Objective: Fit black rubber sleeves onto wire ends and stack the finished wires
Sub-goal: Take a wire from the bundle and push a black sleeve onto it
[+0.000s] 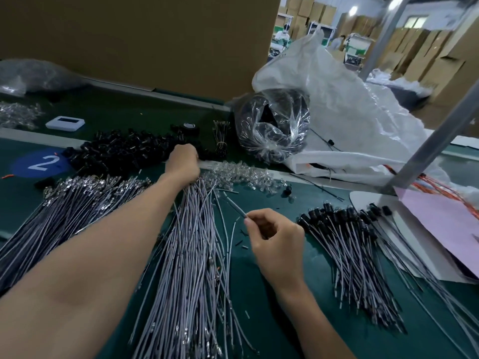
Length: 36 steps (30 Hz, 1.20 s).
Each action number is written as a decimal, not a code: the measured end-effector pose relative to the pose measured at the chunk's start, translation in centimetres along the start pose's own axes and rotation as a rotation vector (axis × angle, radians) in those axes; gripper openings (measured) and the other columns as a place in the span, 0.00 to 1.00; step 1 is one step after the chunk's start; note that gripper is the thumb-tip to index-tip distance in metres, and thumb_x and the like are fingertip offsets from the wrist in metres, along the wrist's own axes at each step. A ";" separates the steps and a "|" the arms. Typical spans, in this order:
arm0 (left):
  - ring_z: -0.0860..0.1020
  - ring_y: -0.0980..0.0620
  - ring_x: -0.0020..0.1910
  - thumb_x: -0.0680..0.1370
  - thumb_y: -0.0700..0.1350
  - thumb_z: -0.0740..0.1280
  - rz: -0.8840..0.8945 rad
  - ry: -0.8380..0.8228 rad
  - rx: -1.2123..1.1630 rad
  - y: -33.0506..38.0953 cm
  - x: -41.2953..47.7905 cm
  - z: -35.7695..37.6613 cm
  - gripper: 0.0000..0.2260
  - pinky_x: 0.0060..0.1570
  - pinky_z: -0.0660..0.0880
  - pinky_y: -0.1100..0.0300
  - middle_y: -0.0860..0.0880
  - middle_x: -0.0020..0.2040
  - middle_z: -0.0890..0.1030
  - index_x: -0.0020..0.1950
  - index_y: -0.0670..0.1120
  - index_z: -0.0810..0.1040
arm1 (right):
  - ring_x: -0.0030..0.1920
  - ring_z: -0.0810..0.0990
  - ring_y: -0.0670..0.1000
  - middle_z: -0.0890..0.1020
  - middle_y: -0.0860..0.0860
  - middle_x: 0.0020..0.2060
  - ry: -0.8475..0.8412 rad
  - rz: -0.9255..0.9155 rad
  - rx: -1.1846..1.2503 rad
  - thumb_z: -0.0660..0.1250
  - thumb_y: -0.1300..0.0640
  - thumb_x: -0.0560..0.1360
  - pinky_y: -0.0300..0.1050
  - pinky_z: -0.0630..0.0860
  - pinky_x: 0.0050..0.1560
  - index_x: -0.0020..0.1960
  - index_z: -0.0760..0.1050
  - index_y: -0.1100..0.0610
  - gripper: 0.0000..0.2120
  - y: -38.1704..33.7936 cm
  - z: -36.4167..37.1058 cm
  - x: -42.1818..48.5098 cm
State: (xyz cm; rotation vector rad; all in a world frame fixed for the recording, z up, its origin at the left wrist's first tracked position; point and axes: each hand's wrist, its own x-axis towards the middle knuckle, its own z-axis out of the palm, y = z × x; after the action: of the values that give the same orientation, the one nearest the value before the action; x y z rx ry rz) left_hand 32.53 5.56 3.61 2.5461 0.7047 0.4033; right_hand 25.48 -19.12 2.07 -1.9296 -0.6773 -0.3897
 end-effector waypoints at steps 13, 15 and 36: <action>0.84 0.55 0.40 0.74 0.33 0.72 0.092 0.041 -0.810 1.2 -11.5 -5.0 0.12 0.40 0.80 0.65 0.50 0.45 0.84 0.53 0.47 0.82 | 0.37 0.78 0.44 0.81 0.46 0.39 0.057 0.076 0.081 0.74 0.63 0.73 0.32 0.73 0.40 0.43 0.82 0.54 0.05 -0.1 -0.4 0.6; 0.84 0.58 0.42 0.71 0.33 0.74 -0.010 0.020 -0.989 0.5 -14.2 -5.1 0.12 0.41 0.78 0.69 0.52 0.43 0.86 0.49 0.48 0.82 | 0.36 0.79 0.45 0.82 0.48 0.39 0.045 0.092 0.125 0.74 0.63 0.73 0.35 0.74 0.39 0.43 0.83 0.53 0.06 -0.2 -0.5 0.6; 0.85 0.50 0.42 0.66 0.34 0.76 -0.095 -0.114 -1.183 0.1 -17.0 -3.2 0.12 0.43 0.79 0.66 0.45 0.42 0.86 0.48 0.44 0.85 | 0.33 0.72 0.47 0.78 0.48 0.40 -0.005 -0.012 0.008 0.74 0.63 0.72 0.35 0.68 0.35 0.43 0.83 0.54 0.04 -0.3 -0.5 0.3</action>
State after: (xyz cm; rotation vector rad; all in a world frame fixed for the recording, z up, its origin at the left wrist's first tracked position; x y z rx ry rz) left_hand 17.28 -2.61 3.71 1.3964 0.3511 0.4498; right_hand 25.56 -19.40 2.73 -1.9208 -0.6933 -0.3890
